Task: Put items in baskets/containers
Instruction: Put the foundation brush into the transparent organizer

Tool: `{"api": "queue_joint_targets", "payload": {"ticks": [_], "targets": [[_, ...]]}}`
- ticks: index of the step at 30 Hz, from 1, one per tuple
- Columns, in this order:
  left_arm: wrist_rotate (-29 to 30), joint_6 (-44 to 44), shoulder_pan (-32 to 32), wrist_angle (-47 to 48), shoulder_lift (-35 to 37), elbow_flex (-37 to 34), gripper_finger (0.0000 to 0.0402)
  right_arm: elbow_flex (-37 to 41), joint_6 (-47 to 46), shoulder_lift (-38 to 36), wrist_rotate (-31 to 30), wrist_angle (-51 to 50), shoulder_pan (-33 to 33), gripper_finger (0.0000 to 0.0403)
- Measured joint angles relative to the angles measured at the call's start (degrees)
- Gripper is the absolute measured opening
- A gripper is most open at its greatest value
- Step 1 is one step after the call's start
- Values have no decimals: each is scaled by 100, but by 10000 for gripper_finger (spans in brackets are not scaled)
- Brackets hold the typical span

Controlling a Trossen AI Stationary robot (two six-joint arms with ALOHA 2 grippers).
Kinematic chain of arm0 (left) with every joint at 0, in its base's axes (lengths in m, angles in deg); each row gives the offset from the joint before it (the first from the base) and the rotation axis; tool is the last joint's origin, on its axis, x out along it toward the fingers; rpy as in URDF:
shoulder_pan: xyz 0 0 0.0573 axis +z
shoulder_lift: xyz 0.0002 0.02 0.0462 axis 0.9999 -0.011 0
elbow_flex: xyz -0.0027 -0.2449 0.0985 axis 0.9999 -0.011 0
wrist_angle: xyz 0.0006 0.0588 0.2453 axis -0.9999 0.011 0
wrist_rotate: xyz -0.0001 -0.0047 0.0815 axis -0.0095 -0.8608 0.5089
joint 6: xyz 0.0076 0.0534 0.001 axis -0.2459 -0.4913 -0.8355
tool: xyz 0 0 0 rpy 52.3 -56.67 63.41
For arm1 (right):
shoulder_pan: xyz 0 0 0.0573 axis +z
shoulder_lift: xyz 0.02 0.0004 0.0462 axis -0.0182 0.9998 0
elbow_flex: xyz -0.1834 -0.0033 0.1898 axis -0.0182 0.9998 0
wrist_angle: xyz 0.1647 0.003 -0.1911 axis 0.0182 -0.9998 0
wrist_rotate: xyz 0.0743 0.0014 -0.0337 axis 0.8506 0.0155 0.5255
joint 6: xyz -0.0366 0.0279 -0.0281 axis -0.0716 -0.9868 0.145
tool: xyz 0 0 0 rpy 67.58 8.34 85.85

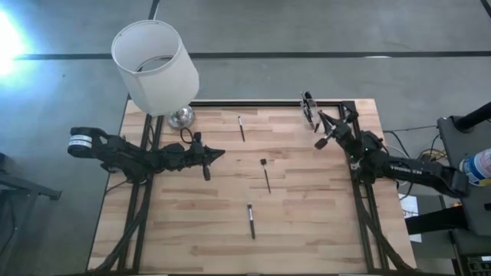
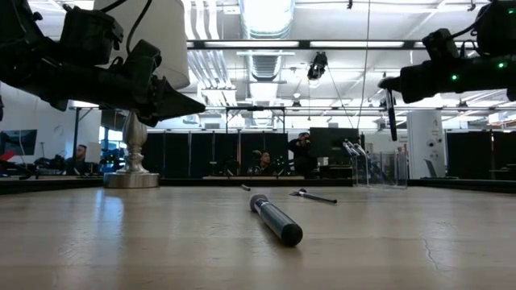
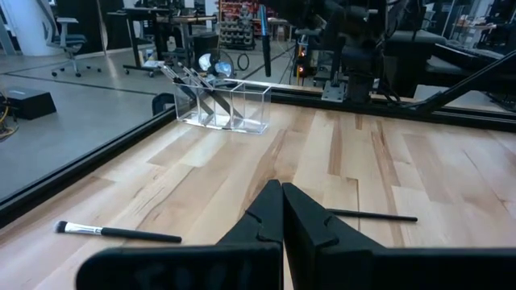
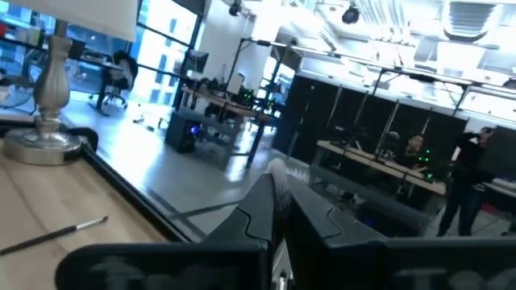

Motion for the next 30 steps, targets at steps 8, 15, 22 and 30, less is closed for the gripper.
{"api": "queue_joint_targets", "payload": {"ticks": [8, 15, 22, 30], "targets": [[0, -3, 0, 0, 0, 0, 0, 0, -350, 405, 1047, -96, -920, 13], [0, -3, 4, 0, 0, 0, 0, -1, -551, 875, 1855, 176, -1519, 13], [2, -3, 4, 0, 0, 0, 0, -2, -506, 1246, 2250, 408, -1792, 13], [1, -30, 4, 1, 0, 0, 0, -168, -636, 1877, 2269, 370, -1885, 13]]}}
